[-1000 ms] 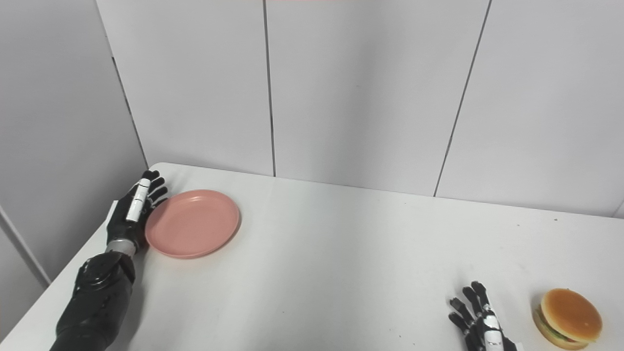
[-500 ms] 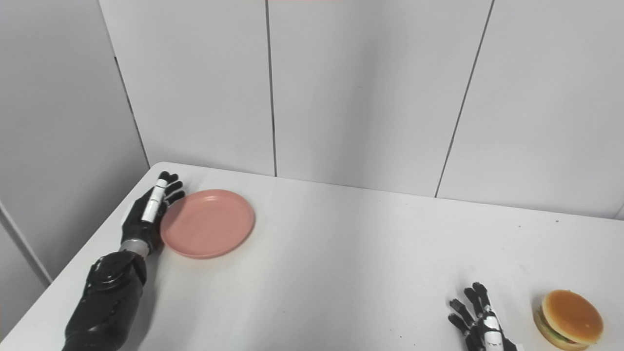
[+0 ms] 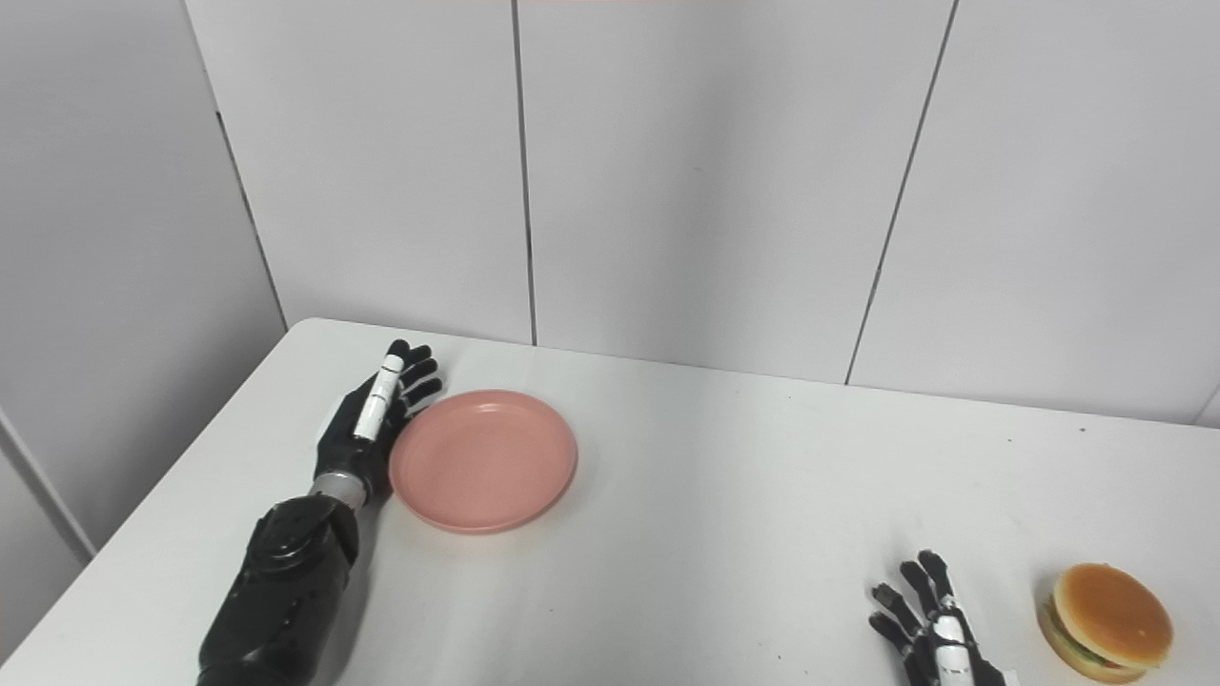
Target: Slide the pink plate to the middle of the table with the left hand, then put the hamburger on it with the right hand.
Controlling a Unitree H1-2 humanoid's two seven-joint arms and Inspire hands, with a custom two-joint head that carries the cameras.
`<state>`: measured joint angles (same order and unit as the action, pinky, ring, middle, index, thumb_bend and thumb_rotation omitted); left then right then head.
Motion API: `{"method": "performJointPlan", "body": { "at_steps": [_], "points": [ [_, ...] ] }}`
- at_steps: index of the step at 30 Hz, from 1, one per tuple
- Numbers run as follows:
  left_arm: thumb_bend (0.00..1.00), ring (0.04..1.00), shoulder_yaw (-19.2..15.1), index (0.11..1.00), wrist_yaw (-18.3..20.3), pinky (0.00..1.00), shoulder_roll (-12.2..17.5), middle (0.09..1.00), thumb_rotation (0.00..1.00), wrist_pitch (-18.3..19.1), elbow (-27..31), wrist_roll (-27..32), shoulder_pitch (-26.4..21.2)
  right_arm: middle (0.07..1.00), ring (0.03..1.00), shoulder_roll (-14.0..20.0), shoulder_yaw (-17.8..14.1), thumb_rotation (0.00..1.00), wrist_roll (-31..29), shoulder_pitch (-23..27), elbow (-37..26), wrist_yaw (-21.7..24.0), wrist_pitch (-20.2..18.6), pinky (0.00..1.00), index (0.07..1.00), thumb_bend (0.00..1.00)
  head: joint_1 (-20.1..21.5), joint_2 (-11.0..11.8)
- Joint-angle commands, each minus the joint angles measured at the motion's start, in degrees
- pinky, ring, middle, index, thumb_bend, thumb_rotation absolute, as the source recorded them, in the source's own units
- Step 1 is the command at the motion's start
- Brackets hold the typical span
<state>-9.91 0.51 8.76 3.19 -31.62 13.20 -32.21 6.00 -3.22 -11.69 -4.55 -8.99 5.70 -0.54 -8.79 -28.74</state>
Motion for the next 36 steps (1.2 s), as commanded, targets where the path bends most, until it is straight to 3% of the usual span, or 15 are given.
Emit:
{"method": "performJointPlan", "body": {
  "at_steps": [1, 4, 11, 18, 22, 26, 33, 36],
  "points": [
    [0.74, 0.829, 0.5, 0.757, 0.1, 0.70, -0.5, 0.840, 0.76, 0.8, 0.8, -0.6, -1.8, 0.924, 0.852, -1.6, 0.6, 0.90, 0.6, -1.3, 0.7, -0.2, 1.1, 0.84, 0.934, 0.76, 1.2, 0.0],
    [0.74, 0.820, 1.2, 0.750, 0.2, 0.69, -1.7, 0.835, 0.76, 0.9, 1.5, -0.8, -1.6, 0.909, 0.843, -2.3, 0.4, 0.89, 2.0, -1.5, 1.6, -0.9, 4.9, 0.81, 0.919, 0.75, 2.4, 0.0],
    [0.74, 0.836, 1.7, 0.753, 0.7, 0.74, -4.9, 0.846, 0.75, 5.2, 6.2, 0.2, -0.3, 0.884, 0.828, -4.3, 0.1, 0.88, 4.1, -2.1, 0.7, -2.8, 7.6, 0.79, 0.888, 0.78, 5.2, -0.2],
    [0.74, 0.843, 2.1, 0.757, -0.3, 0.77, -7.6, 0.847, 0.74, 8.0, 9.8, 0.4, 0.1, 0.878, 0.839, -5.8, 0.5, 0.89, 6.9, -2.4, -3.1, -4.9, 7.9, 0.80, 0.867, 0.78, 8.1, -1.6],
    [0.72, 0.842, 2.9, 0.752, 0.1, 0.76, -9.2, 0.844, 0.75, 7.7, 10.6, 0.2, -0.3, 0.876, 0.842, -6.1, 0.6, 0.89, 6.7, -2.2, -5.0, -5.4, 7.7, 0.80, 0.859, 0.78, 9.9, -2.0],
    [0.69, 0.872, 3.2, 0.761, 0.9, 0.80, -10.7, 0.858, 0.75, 7.5, 9.7, 0.9, -0.9, 0.879, 0.840, -5.3, 1.0, 0.90, 7.9, -1.8, -6.1, -5.4, 8.1, 0.79, 0.865, 0.78, 10.6, -1.7],
    [0.73, 0.859, 4.3, 0.750, -0.4, 0.77, -12.7, 0.838, 0.76, 6.5, 7.0, -1.3, -1.7, 0.890, 0.849, -4.1, -0.2, 0.92, 8.7, -0.8, -8.6, -5.8, 6.6, 0.77, 0.863, 0.79, 11.6, -0.8],
    [0.73, 0.860, 4.5, 0.748, -0.1, 0.76, -13.1, 0.838, 0.77, 6.1, 7.0, -1.8, -1.4, 0.863, 0.836, -3.6, -0.8, 0.94, 11.4, 0.1, -9.6, -6.5, 6.2, 0.77, 0.836, 0.77, 14.1, 0.1]
  ]
}}
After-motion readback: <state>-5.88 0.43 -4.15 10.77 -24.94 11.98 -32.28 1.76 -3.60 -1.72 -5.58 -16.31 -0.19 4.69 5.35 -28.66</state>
